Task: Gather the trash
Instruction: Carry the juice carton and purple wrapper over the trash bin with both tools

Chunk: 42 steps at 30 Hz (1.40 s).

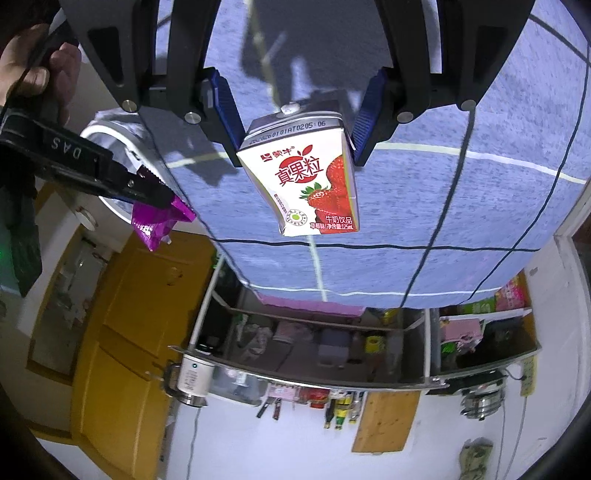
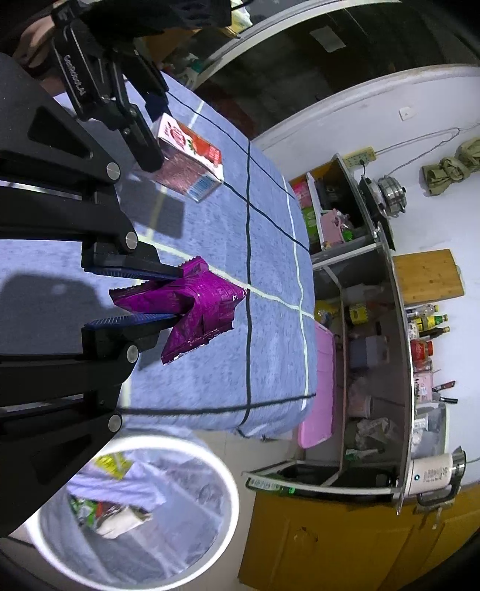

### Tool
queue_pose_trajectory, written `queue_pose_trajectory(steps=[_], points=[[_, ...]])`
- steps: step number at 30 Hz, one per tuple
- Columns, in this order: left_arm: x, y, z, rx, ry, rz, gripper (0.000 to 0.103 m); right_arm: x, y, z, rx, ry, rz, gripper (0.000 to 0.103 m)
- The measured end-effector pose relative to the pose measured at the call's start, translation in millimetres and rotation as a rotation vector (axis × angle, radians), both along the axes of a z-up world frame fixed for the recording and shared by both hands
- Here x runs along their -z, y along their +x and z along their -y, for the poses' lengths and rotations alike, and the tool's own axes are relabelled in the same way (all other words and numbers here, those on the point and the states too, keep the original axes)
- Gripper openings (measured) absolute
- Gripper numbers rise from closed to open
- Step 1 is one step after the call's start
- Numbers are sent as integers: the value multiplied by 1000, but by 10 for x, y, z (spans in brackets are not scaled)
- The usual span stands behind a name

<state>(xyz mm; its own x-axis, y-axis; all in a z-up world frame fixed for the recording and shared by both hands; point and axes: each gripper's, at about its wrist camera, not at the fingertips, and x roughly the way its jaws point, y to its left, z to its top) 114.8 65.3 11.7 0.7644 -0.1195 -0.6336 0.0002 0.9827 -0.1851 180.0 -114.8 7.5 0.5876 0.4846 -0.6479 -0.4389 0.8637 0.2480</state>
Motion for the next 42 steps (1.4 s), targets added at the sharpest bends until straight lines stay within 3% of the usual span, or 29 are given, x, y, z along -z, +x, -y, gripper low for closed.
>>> queue_pose_trajectory(steps=[20,42], points=[[-203,-193,758,131,11,35,57,-137,-583,737,100,3,48,18],[-120,266,1493,281,20,23,57,-22,-464,1442,247,-12,23,18]])
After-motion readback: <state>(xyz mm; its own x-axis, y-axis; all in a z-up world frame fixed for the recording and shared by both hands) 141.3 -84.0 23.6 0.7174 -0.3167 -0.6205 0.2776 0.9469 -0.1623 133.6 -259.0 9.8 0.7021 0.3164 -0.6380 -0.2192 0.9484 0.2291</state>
